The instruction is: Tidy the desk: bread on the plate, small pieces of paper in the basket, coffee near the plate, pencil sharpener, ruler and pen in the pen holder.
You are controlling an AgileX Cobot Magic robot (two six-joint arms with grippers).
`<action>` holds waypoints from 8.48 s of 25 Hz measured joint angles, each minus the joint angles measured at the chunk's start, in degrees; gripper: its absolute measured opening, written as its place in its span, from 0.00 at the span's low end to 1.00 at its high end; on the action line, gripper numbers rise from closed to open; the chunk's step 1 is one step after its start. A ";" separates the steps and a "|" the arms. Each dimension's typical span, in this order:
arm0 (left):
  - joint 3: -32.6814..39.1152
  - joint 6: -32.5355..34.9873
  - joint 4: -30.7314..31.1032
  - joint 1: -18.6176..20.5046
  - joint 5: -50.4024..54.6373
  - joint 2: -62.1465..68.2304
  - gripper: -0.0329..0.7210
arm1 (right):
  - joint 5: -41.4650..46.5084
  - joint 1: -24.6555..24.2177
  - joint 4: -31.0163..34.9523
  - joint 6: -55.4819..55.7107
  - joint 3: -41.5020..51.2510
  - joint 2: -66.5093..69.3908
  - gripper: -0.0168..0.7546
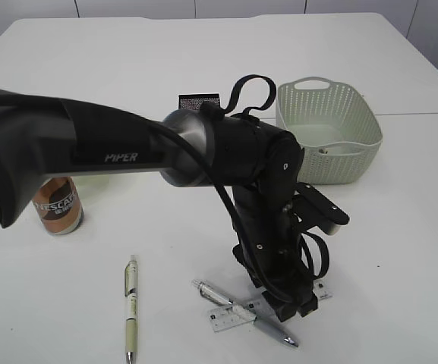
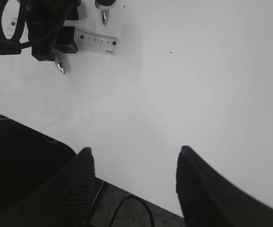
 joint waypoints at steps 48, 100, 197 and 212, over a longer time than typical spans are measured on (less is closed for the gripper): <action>-1.71 -0.56 2.83 0.00 6.33 1.65 0.41 | -0.11 0.00 0.39 0.00 0.00 0.00 0.55; -5.47 -10.93 1.57 0.00 6.27 -6.41 0.40 | -0.11 0.00 0.81 0.00 0.00 0.00 0.55; 5.37 -13.26 2.38 24.00 -84.18 0.19 0.40 | -0.77 0.00 -4.33 0.00 0.00 0.00 0.55; 5.37 -13.26 -0.14 24.00 -80.91 -0.04 0.52 | -0.79 0.00 -4.57 0.00 0.00 0.00 0.55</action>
